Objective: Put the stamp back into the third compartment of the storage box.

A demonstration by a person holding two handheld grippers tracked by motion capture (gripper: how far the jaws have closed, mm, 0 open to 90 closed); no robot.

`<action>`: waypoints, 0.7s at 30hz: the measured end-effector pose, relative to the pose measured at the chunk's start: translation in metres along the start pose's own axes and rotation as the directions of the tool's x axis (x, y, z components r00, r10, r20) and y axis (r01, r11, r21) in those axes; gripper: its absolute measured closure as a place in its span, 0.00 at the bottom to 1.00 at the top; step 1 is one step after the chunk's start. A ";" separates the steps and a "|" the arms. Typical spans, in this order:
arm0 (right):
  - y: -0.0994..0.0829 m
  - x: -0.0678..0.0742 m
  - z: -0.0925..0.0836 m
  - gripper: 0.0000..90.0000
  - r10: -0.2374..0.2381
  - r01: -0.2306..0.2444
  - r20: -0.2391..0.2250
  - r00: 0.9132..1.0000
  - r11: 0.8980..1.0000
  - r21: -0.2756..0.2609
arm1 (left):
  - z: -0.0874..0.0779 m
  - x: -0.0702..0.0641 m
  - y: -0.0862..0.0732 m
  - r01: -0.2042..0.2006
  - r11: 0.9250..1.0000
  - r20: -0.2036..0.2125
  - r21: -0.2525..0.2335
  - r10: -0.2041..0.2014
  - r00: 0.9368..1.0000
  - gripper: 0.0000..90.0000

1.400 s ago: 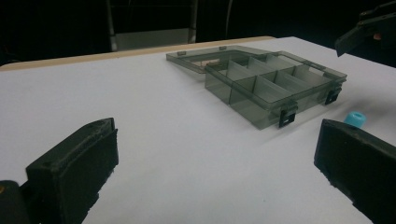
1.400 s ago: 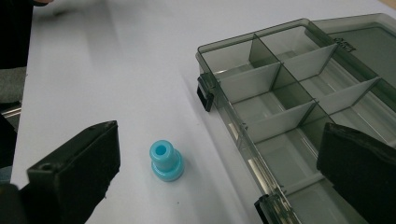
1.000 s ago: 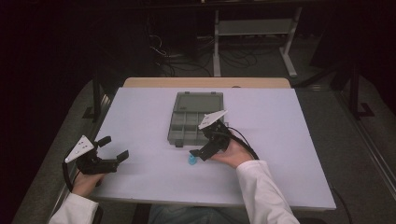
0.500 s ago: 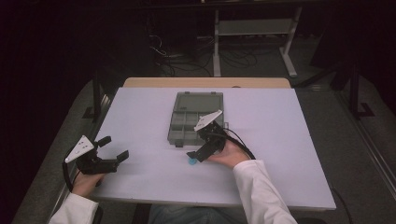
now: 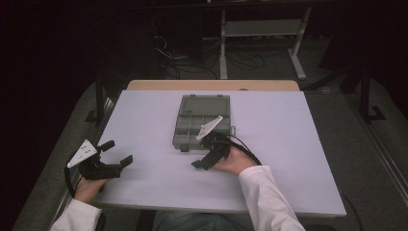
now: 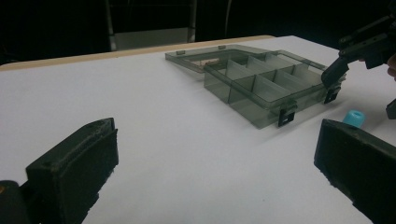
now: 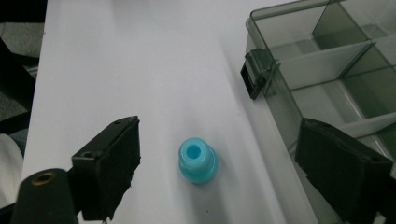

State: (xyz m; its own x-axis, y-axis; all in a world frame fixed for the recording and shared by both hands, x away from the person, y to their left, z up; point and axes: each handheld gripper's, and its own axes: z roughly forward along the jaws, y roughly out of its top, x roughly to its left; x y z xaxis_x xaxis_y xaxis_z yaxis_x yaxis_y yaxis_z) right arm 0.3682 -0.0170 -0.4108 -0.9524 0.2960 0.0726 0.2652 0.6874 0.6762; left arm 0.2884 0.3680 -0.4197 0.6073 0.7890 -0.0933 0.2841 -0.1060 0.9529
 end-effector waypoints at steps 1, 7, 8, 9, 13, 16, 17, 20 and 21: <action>0.000 0.000 0.001 0.20 -0.006 0.006 -0.001 1.000 1.000 0.004 | 0.000 0.000 0.000 -0.001 1.000 0.000 0.000 0.001 1.000 0.00; 0.000 0.002 0.004 0.35 -0.030 0.030 -0.012 0.999 0.999 0.034 | 0.000 0.000 0.000 -0.001 1.000 -0.001 -0.001 0.001 1.000 0.00; 0.000 0.003 0.005 0.38 -0.025 0.026 -0.011 1.000 0.999 0.041 | 0.000 0.000 0.000 0.000 1.000 0.000 -0.002 0.000 1.000 0.00; 0.000 0.003 0.005 0.41 -0.038 0.039 -0.013 0.999 0.998 0.045 | 0.000 0.000 0.000 -0.002 1.000 0.000 -0.001 0.002 1.000 0.00; 0.000 0.004 0.008 0.49 -0.034 0.036 -0.016 0.999 0.997 0.070 | 0.000 0.000 0.000 -0.003 1.000 0.000 0.000 0.003 1.000 0.00; -0.001 0.004 0.010 0.56 -0.032 0.033 -0.015 0.999 0.996 0.085 | 0.000 0.000 0.000 -0.003 1.000 0.000 0.000 0.003 1.000 0.00; -0.001 0.004 0.010 0.59 -0.037 0.038 -0.015 0.999 0.996 0.086 | 0.000 0.000 0.000 -0.004 1.000 0.001 -0.001 0.004 1.000 0.00; -0.001 0.004 0.011 0.67 -0.041 0.043 -0.023 0.999 0.995 0.094 | 0.000 0.000 0.000 -0.004 1.000 0.000 0.002 0.004 1.000 0.00; -0.001 0.004 0.011 0.70 -0.041 0.044 -0.025 0.999 0.994 0.096 | 0.000 0.000 0.000 -0.003 1.000 0.000 0.002 0.003 1.000 0.00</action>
State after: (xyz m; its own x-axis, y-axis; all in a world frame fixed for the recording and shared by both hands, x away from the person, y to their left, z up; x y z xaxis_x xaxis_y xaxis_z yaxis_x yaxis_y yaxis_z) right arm 0.3655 -0.0092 -0.4196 -0.9660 0.2506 0.0629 0.2366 0.7598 0.6056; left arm 0.2883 0.3678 -0.4199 0.6082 0.7887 -0.0899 0.2832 -0.1098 0.9528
